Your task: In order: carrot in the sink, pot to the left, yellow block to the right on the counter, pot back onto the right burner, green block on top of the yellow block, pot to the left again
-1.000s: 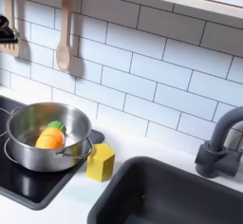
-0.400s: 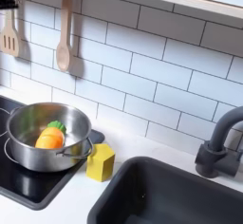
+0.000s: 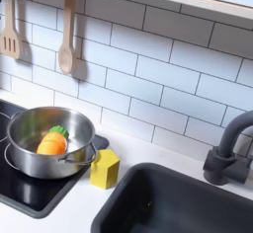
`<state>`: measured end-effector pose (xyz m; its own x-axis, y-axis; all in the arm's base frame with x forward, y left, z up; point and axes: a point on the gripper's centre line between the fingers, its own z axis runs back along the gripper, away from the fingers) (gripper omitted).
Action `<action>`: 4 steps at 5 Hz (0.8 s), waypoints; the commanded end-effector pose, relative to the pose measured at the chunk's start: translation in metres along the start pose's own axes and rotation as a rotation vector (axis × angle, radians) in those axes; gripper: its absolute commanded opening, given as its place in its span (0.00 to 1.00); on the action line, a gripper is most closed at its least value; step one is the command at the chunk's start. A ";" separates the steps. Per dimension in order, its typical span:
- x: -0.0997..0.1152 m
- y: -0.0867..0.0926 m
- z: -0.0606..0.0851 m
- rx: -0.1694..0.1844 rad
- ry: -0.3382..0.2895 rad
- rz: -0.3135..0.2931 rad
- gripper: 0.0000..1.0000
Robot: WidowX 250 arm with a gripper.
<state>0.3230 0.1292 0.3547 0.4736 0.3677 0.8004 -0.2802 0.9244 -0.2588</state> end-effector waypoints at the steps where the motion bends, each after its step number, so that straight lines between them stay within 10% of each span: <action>1: 0.015 -0.007 0.000 -0.033 -0.069 0.012 0.00; 4: 0.045 -0.005 -0.007 -0.024 -0.147 0.063 0.00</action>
<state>0.3555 0.1342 0.3863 0.3433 0.3989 0.8503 -0.2635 0.9099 -0.3205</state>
